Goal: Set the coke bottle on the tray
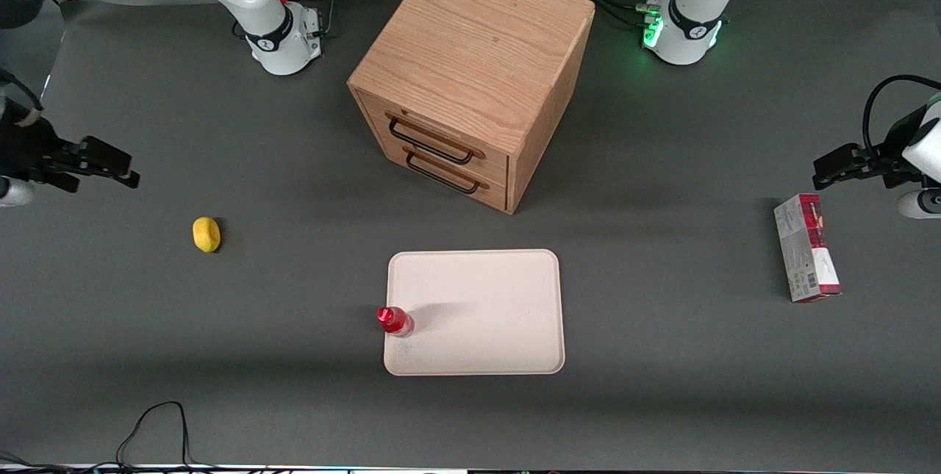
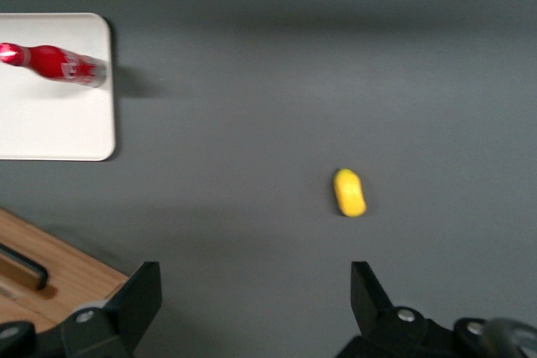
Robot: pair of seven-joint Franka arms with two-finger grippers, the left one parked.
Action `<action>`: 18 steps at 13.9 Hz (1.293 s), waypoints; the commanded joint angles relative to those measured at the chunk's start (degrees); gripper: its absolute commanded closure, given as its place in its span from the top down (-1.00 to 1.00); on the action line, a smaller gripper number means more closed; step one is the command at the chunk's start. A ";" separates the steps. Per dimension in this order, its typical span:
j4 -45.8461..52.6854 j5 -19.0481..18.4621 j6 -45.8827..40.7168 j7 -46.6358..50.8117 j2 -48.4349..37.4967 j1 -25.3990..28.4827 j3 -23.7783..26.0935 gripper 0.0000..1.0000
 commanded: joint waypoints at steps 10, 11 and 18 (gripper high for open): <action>-2.30 -3.49 0.75 -0.30 -2.11 -5.36 6.05 1.00; -2.30 -3.49 0.67 -0.12 -2.03 -5.19 6.05 1.00; -2.56 -2.79 -2.05 0.06 -1.76 -5.19 5.96 1.00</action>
